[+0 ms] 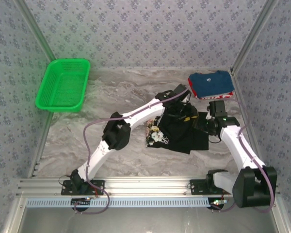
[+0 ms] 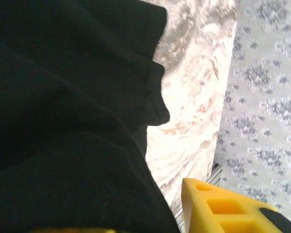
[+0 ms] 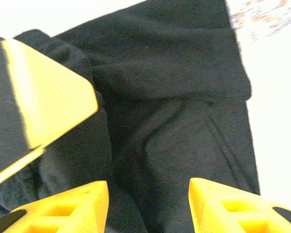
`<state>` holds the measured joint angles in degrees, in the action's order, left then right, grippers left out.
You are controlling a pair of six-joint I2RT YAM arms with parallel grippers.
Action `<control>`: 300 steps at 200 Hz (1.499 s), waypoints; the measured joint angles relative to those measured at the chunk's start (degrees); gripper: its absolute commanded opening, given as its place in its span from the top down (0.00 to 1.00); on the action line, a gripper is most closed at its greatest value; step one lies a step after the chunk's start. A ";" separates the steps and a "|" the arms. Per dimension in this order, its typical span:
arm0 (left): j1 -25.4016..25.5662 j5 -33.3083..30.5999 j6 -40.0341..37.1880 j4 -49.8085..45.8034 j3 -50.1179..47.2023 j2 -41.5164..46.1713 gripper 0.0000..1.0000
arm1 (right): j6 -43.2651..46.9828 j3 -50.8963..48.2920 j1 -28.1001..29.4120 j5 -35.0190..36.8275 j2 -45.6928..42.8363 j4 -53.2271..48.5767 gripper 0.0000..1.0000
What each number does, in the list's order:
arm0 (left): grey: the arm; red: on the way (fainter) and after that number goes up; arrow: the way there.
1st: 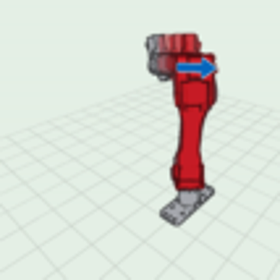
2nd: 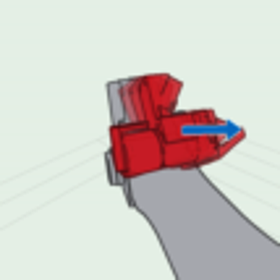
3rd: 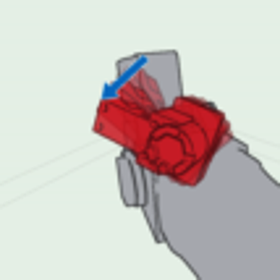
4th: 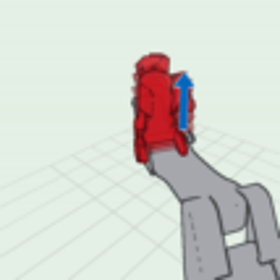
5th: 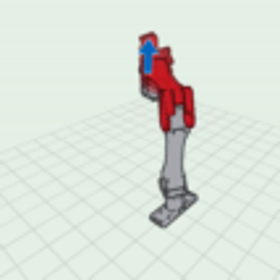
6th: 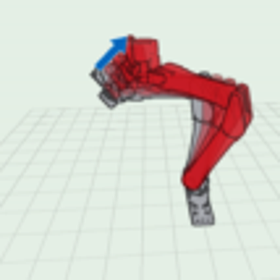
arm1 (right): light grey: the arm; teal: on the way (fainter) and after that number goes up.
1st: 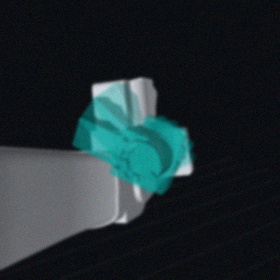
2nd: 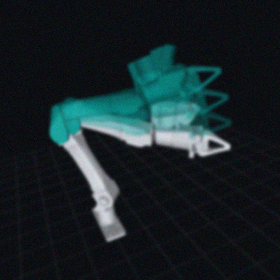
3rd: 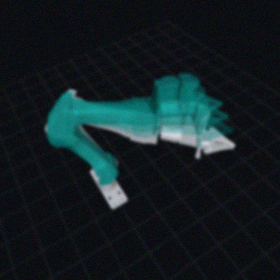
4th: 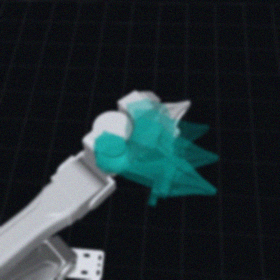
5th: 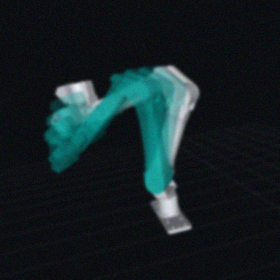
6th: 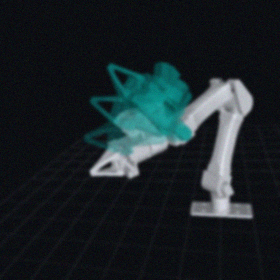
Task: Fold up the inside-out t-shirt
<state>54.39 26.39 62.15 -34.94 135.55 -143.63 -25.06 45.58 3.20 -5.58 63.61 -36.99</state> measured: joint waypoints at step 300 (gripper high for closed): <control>-7.58 -5.22 -30.99 -11.26 -24.96 20.76 0.22 | -1.05 1.86 -1.57 5.75 1.31 -0.11 0.42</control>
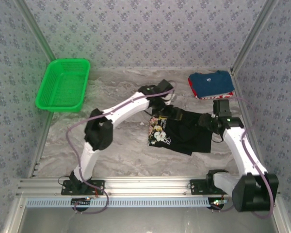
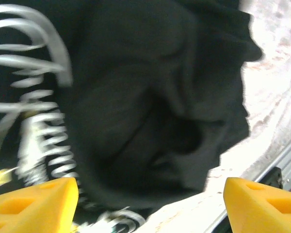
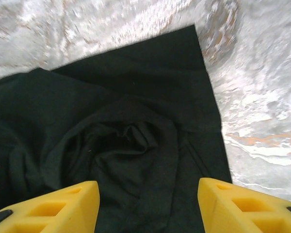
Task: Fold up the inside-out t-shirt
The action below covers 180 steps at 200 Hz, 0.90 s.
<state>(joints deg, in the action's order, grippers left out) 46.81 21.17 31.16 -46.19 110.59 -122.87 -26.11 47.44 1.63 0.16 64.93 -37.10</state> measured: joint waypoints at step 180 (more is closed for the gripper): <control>-6.88 3.45 1.88 23.04 -31.39 7.32 0.22 | 1.22 -1.88 2.99 -7.13 23.26 15.21 0.49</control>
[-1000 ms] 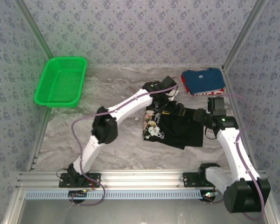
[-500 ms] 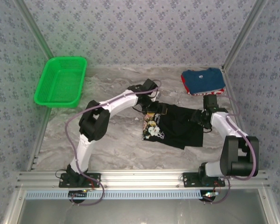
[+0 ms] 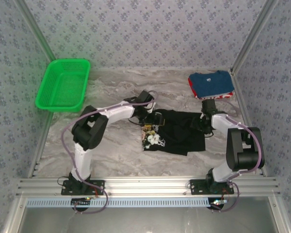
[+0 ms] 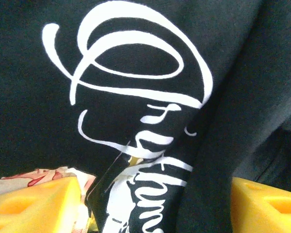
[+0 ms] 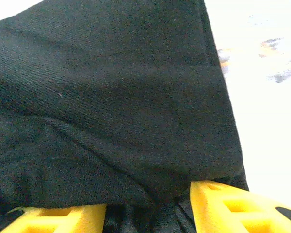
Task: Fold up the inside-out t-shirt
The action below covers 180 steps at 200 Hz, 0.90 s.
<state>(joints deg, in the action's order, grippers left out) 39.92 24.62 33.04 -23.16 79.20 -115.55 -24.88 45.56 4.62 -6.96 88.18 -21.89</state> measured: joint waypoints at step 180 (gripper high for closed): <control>-7.34 -7.63 4.57 -1.09 -25.66 28.06 0.20 | -1.31 9.09 45.46 13.53 -3.61 -3.72 0.34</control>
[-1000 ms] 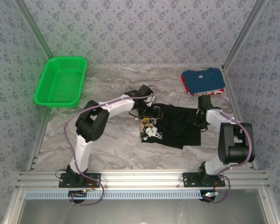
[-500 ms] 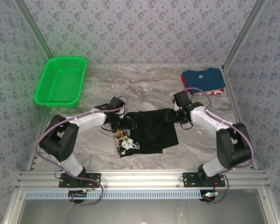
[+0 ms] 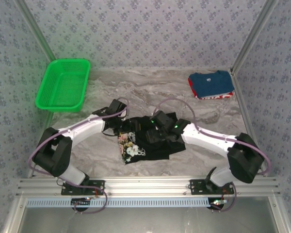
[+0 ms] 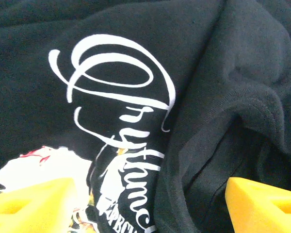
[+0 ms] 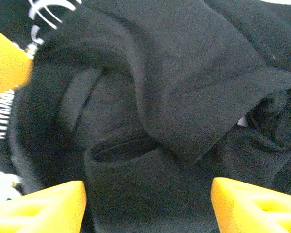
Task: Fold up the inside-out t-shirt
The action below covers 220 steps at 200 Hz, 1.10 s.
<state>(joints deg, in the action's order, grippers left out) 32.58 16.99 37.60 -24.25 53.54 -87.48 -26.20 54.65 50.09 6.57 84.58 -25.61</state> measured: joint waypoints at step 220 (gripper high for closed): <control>-0.44 1.46 -0.72 1.81 -3.02 -0.79 0.19 | -5.64 -12.41 -16.35 1.88 -20.63 -5.70 0.36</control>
<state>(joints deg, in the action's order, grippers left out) 32.14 18.46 36.88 -22.44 50.52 -88.27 -31.83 42.24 33.74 8.45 63.94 -31.31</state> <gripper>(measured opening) 0.809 0.623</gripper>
